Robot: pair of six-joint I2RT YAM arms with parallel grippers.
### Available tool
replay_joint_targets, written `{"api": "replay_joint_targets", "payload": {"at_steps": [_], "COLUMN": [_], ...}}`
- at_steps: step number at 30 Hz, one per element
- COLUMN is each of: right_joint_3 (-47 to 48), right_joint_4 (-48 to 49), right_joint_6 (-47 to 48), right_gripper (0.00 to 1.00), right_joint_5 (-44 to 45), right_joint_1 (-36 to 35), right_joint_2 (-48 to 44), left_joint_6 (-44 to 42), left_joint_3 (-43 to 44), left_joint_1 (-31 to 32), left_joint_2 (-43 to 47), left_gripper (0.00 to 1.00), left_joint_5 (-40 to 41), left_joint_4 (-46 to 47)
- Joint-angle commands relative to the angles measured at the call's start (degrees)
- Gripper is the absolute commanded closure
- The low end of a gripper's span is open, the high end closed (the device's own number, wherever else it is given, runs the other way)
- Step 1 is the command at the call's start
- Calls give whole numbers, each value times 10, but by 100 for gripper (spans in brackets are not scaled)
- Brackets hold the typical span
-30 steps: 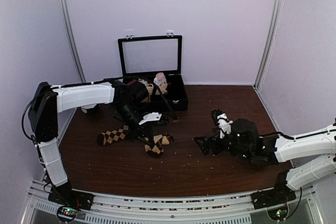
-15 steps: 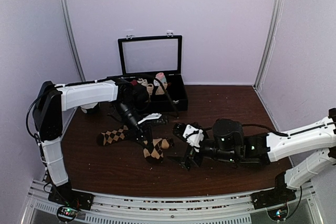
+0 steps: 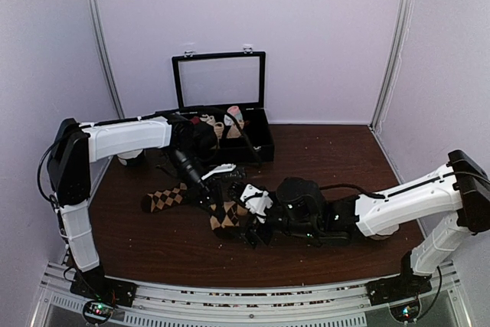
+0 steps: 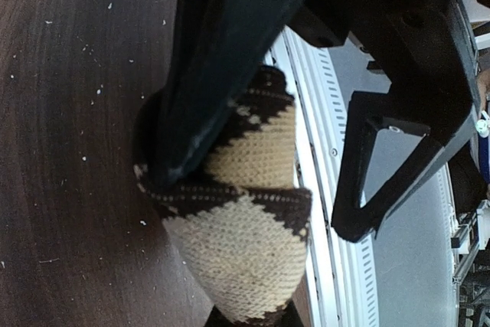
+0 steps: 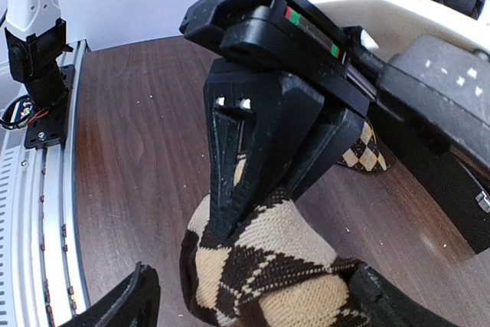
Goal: Roll the socks
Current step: Roll the sock at the center of the board.
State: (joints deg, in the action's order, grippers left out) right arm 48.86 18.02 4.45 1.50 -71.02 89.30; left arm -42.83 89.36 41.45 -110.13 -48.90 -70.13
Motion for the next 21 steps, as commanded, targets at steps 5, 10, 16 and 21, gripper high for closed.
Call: {"api": "replay_joint_targets", "payload": {"at_steps": [5,10,16,21], "right_joint_3": [32,22,49,58], "right_joint_4": [16,-2,-44,-47], "right_joint_6": [-16,-13,-32,-116], "right_gripper": [40,72,100,100], "right_joint_5": [24,-11,-69,-71], "right_joint_1": [-1,8,19,28], "right_joint_2": [35,29,32,40], "left_joint_6": [-18,-59,-64,-23], "left_joint_3": [3,2,-1,-28], "left_joint_1": [1,2,3,5], "left_joint_2": [31,39,44,84], "left_gripper": [100,100,90,49], "left_joint_5": [-21,-28,-17,50], "left_joint_4": [-15,-53,-52,22]}}
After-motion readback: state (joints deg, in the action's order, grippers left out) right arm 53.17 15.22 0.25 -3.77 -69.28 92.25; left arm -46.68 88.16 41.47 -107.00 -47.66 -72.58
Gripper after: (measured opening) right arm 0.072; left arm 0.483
